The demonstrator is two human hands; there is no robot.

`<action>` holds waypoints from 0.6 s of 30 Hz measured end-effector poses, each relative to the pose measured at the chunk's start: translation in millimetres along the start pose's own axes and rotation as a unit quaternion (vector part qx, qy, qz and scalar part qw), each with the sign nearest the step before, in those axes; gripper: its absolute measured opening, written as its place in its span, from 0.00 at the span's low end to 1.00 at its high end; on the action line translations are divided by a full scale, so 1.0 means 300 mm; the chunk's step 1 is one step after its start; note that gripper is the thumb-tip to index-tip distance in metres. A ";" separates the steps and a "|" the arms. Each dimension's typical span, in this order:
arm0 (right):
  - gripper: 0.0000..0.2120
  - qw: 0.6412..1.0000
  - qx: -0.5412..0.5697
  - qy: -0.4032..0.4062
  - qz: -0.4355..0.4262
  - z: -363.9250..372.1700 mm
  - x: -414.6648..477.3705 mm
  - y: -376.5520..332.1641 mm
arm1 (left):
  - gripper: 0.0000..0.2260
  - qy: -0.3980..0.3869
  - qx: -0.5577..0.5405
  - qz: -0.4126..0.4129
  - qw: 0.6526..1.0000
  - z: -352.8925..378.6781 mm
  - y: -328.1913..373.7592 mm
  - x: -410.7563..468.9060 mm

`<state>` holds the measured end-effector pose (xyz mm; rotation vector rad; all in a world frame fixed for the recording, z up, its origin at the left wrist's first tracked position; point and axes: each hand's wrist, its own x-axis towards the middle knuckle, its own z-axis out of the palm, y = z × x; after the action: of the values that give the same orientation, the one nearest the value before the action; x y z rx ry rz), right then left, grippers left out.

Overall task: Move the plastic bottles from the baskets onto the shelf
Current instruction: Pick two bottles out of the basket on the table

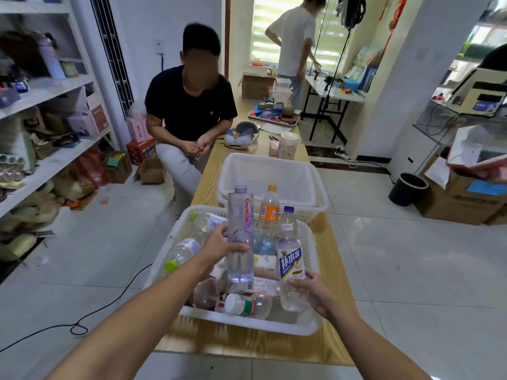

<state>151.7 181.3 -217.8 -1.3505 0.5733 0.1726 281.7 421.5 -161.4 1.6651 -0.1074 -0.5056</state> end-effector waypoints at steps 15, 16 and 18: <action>0.14 0.970 0.130 0.159 -0.127 -0.056 -0.217 -0.129 | 0.23 -0.274 -0.070 -0.011 0.959 0.191 0.090 0.009; 0.14 0.965 0.135 0.178 -0.135 -0.064 -0.251 -0.126 | 0.22 -0.293 -0.069 -0.012 0.954 0.220 0.101 0.010; 0.14 0.951 0.145 0.225 -0.152 -0.080 -0.332 -0.115 | 0.19 -0.334 -0.059 -0.012 0.941 0.288 0.125 0.009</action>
<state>75.0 170.9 -142.0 -1.1719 0.7284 -0.4692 259.0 334.7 -132.4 1.3193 -0.5447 -1.0617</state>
